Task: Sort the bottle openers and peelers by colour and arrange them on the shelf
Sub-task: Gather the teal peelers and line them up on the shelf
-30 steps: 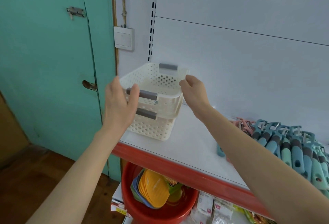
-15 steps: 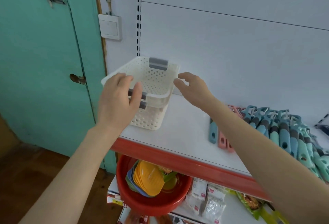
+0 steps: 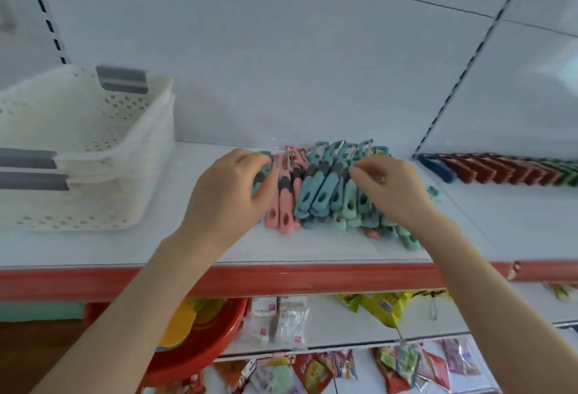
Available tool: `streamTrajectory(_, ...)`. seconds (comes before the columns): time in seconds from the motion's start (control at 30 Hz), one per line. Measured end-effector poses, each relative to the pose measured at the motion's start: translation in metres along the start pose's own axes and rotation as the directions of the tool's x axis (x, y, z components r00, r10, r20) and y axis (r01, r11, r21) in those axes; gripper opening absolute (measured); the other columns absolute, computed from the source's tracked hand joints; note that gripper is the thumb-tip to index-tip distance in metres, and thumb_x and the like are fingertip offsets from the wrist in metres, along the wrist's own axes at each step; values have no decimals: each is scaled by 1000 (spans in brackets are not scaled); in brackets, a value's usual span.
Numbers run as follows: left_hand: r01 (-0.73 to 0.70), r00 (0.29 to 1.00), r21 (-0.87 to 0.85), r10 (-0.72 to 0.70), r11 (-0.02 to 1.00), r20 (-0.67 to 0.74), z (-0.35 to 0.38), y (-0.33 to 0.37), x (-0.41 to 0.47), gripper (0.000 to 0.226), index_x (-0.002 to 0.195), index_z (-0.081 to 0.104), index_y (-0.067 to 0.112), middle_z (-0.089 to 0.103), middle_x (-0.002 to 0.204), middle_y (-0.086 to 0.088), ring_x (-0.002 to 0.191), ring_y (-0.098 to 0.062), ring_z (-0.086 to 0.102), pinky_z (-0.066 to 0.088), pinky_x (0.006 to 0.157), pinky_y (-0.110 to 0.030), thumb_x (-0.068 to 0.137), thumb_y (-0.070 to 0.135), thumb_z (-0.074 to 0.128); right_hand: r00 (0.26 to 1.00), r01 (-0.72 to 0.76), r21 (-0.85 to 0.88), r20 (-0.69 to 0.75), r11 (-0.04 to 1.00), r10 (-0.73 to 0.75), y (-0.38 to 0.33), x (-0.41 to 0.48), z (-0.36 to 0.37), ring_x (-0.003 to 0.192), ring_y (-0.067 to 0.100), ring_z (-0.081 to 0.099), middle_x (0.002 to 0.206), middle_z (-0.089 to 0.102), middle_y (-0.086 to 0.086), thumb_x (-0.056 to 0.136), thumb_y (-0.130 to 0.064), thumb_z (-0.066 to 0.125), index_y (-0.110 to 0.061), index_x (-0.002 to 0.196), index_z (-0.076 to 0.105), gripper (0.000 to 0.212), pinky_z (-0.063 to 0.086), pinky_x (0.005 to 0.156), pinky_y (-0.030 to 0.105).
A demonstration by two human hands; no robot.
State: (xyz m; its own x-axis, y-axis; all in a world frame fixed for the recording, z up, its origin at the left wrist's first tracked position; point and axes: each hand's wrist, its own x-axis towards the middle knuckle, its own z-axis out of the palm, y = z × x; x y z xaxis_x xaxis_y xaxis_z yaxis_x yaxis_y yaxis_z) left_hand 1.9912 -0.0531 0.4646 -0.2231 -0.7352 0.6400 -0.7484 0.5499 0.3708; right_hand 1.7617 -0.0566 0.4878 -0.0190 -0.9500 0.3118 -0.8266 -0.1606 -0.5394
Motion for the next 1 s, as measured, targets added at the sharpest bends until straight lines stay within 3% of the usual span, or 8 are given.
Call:
streamTrajectory(0.1, 64, 996, -52, -60, 997, 68, 30, 11, 14, 40, 97, 68, 4, 66, 89, -12, 80, -29, 62, 49, 71, -34, 83, 36, 49, 998, -53, -28, -24, 998, 52, 28, -4, -15, 86, 13, 59, 89, 65, -2, 90, -20, 55, -12, 96, 67, 15, 42, 76, 22)
streamTrajectory(0.23, 106, 984, -77, -94, 991, 150, 64, 29, 32, 35, 91, 64, 7, 61, 82, -6, 74, -23, 54, 42, 65, -32, 87, 40, 56, 998, -59, -56, 2, 997, 60, 45, 1, -27, 83, 19, 61, 88, 68, 5, 91, -25, 54, -11, 93, 68, 19, 48, 75, 31)
streamTrajectory(0.3, 169, 955, -58, -149, 984, 257, 75, 34, 40, 38, 92, 62, 9, 61, 81, -3, 72, -20, 55, 43, 62, -31, 85, 46, 56, 998, -42, -73, 48, 996, 46, 47, 7, -27, 72, 20, 59, 77, 65, 7, 91, -36, 53, -8, 86, 66, 31, 44, 63, 28)
streamTrajectory(0.4, 186, 929, 59, -196, 981, 314, 87, 38, 52, 43, 93, 61, 9, 60, 83, -3, 74, -19, 55, 41, 60, -28, 81, 51, 59, 990, -50, -191, 120, 980, 73, 45, 22, -22, 50, 18, 37, 56, 41, 3, 83, -59, 52, -7, 66, 47, 56, 29, 48, 26)
streamTrajectory(0.53, 300, 866, 77, -305, 951, 398, 90, 38, 66, 34, 99, 60, 7, 61, 92, -6, 82, -21, 56, 42, 68, -30, 85, 38, 61, 969, -27, -361, 221, 932, 114, 45, 37, -15, 48, 16, 37, 56, 39, -1, 75, -71, 51, -14, 60, 33, 62, 29, 47, 26)
streamTrajectory(0.67, 360, 836, 135, -383, 923, 393, 91, 36, 74, 29, 104, 58, 8, 62, 93, -7, 88, -26, 56, 38, 70, -27, 82, 26, 61, 941, 41, -387, 325, 921, 94, 49, 45, -22, 51, 16, 36, 57, 38, -2, 79, -56, 56, -14, 59, 32, 52, 27, 49, 26)
streamTrajectory(0.83, 450, 811, 110, -457, 886, 364, 87, 46, 79, 13, 82, 51, 14, 50, 68, 1, 75, -23, 50, 33, 53, -27, 78, 17, 63, 917, 54, -353, 387, 934, 93, 53, 55, -33, 51, 15, 32, 59, 35, -2, 80, -37, 60, -14, 61, 32, 41, 25, 46, 25)
streamTrajectory(1.0, 556, 783, 35, -538, 830, 313, 86, 40, 74, 28, 97, 47, 9, 52, 82, -4, 76, -22, 49, 32, 53, -26, 77, 17, 65, 935, -1, -250, 343, 968, 89, 65, 61, -40, 49, 17, 31, 53, 33, 1, 79, -27, 59, -13, 56, 30, 39, 24, 46, 23)
